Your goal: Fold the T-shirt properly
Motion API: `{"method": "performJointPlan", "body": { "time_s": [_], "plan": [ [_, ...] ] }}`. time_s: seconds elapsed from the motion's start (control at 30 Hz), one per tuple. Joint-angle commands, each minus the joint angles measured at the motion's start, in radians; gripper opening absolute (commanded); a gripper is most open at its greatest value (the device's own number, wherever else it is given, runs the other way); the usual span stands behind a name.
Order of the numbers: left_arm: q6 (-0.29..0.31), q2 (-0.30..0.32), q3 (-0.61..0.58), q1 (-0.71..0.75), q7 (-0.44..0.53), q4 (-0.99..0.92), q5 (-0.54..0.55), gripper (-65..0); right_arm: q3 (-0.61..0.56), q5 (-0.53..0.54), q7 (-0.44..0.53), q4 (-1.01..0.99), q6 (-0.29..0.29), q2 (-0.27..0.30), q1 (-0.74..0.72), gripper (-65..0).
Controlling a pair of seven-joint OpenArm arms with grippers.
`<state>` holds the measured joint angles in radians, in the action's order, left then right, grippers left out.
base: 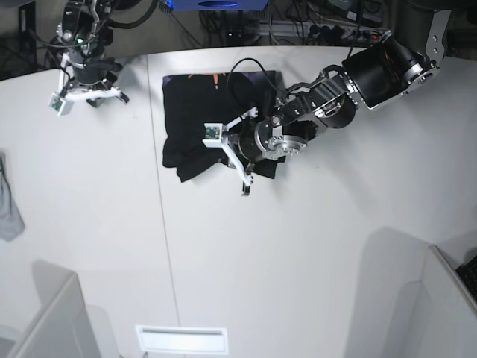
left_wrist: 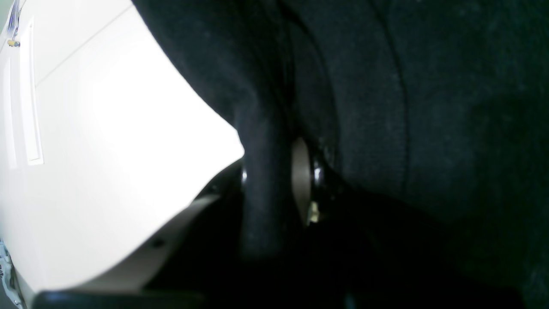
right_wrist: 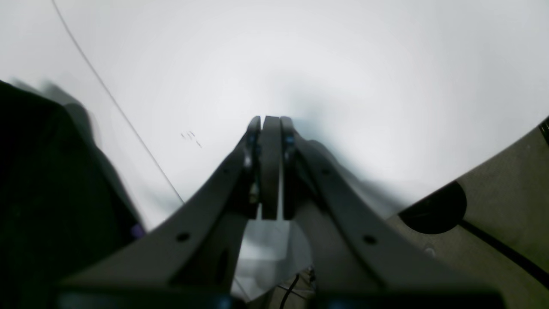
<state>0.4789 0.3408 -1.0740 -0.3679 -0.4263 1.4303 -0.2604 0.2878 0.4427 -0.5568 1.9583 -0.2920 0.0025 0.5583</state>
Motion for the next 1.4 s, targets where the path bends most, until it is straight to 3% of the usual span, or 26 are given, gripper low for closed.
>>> {"method": "performJointPlan", "body": {
  "time_s": [0.0,0.13,0.23,0.27,0.37,0.47,0.57,0.67,0.77,1.0,1.17,1.27,1.37],
  "plan": [
    [0.080,0.008,-0.013,0.013,-0.049,-0.018,0.017,-65.0,0.000,0.000,0.019,0.016,0.004,0.006,0.001,-65.0],
    [0.080,0.008,-0.012,0.002,-0.050,-0.016,0.017,-65.0,-0.002,0.000,0.019,0.016,0.004,0.006,-0.007,-65.0],
    [0.079,0.007,-0.012,-0.013,-0.105,-0.010,0.019,-65.0,-0.002,0.000,0.019,0.016,0.004,0.006,-0.014,-65.0],
    [0.079,0.005,-0.012,-0.019,-0.127,-0.007,0.019,-62.0,-0.002,0.000,0.019,0.016,0.004,0.006,-0.014,-65.0],
    [0.079,-0.006,-0.012,-0.032,-0.139,-0.001,0.017,-40.8,-0.002,0.000,0.019,0.016,0.004,0.006,-0.014,-65.0],
    [0.079,-0.007,-0.012,-0.050,-0.147,0.000,0.017,-23.5,-0.002,0.000,0.019,0.016,0.004,0.006,-0.013,-65.0],
    [0.079,-0.007,-0.010,-0.066,-0.147,0.002,0.017,-10.5,-0.003,0.000,0.019,0.016,0.004,0.006,-0.010,-65.0],
    [0.079,-0.007,-0.008,-0.090,-0.147,0.025,0.026,-3.5,-0.003,0.000,0.019,0.016,0.004,0.006,-0.010,-65.0],
    [0.079,-0.016,0.076,-0.087,-0.147,0.073,0.028,-0.7,-0.003,0.000,0.019,0.016,0.004,0.006,-0.011,-65.0],
    [0.079,-0.045,0.383,-0.036,-0.194,0.260,0.028,-1.0,0.001,-0.008,0.022,0.016,0.007,0.023,-0.008,-65.0],
    [0.080,-0.039,0.595,0.077,-0.193,0.436,0.028,-3.1,0.009,-0.008,0.027,0.019,0.126,0.084,0.019,-65.0],
    [0.080,-0.018,0.716,0.178,-0.191,0.528,0.028,-20.1,0.054,-0.009,0.027,0.022,0.145,0.087,0.039,-65.0],
    [0.080,-0.013,0.802,0.271,-0.190,0.560,0.028,-46.9,0.106,-0.009,0.027,0.022,0.227,0.104,0.075,-65.0]
  ]
}}
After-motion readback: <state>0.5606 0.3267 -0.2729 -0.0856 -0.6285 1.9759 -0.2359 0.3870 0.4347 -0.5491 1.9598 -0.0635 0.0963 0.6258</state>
